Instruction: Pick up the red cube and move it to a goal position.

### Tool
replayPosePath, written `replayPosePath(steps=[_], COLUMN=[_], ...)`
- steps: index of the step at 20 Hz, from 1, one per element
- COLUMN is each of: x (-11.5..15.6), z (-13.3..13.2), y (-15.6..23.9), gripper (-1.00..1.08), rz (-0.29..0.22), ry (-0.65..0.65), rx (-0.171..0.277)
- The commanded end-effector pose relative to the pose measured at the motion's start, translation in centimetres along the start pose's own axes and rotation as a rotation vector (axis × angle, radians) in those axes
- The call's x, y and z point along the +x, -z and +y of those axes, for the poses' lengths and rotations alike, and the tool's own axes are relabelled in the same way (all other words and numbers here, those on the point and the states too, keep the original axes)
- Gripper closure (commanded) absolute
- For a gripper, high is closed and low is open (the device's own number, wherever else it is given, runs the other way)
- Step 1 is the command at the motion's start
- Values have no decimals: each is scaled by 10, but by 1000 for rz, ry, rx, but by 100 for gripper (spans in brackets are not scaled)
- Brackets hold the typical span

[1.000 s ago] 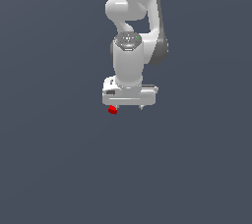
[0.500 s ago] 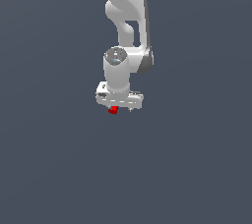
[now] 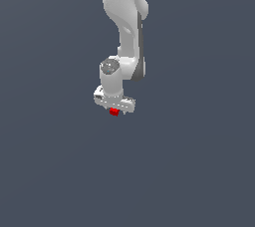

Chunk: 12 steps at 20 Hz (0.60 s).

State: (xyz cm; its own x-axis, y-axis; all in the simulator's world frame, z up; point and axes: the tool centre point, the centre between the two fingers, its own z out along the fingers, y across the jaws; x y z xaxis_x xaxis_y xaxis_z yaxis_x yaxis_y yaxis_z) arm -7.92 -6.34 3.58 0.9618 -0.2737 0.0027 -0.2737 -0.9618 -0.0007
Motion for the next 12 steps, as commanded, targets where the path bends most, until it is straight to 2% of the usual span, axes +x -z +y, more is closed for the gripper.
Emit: replayPosePath(steps=[1, 6, 7, 12], x=[-5, -7, -7, -7], z=[6, 9, 9, 9], y=[-9, -15, -15, -15], gripper=[-92, -92, 108, 108], rz=[-1, -3, -3, -3], ry=[-18, -30, -30, -30], rx=[-2, -2, -2, -2])
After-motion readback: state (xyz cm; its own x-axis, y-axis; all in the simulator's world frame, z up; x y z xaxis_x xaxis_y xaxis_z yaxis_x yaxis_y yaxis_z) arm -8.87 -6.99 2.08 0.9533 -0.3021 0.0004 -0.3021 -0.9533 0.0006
